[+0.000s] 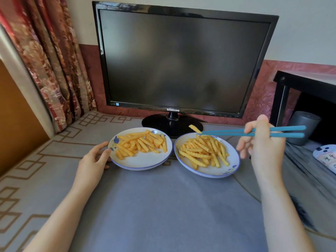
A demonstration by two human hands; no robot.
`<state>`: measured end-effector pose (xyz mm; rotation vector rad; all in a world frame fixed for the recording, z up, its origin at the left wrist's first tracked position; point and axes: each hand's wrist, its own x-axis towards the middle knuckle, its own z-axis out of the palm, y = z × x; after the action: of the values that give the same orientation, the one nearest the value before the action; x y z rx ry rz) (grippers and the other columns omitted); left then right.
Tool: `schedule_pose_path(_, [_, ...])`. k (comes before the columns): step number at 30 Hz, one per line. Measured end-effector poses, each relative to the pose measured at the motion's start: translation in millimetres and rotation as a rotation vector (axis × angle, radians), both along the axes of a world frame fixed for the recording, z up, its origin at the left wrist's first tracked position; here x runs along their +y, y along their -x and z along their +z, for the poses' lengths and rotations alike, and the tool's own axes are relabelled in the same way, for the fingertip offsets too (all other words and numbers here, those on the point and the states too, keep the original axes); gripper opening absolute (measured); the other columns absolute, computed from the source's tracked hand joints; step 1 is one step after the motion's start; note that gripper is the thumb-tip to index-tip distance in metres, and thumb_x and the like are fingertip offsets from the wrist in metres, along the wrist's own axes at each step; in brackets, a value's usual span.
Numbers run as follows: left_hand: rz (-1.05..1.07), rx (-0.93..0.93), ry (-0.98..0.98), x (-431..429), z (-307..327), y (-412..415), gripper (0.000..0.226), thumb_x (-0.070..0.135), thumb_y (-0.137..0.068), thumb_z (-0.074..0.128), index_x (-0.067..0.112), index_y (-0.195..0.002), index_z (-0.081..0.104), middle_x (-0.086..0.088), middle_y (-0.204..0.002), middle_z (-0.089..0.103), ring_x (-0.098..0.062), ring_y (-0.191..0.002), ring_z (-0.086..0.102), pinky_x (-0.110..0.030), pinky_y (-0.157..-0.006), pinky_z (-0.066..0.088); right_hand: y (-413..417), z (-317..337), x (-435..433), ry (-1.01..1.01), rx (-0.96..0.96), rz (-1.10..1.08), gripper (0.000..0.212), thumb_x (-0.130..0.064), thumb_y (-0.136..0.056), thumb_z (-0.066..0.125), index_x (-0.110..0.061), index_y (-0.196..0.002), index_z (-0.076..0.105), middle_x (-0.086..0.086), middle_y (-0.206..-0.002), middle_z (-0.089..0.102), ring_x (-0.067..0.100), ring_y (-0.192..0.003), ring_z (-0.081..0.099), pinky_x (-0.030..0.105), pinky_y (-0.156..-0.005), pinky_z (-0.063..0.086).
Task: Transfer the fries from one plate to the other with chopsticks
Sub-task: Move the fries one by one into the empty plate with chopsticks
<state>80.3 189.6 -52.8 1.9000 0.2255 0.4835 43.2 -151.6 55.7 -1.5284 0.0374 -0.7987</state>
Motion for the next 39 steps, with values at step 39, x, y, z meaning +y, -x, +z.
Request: schedule_pose_path(39, [0.006, -0.016, -0.016, 1, -1, -1, 0.03, 0.017, -0.097, 0.048, 0.016, -0.125, 0.058, -0.002, -0.094, 0.069, -0.003, -0.079, 0.062, -0.003, -0.053, 0.046, 6, -34, 72, 0.323, 0.138, 0.32, 0.041, -0.034, -0.102, 0.037, -0.021, -0.065, 0.051, 0.009, -0.046, 0.053, 0.02, -0.035, 0.042, 0.025, -0.042, 0.037])
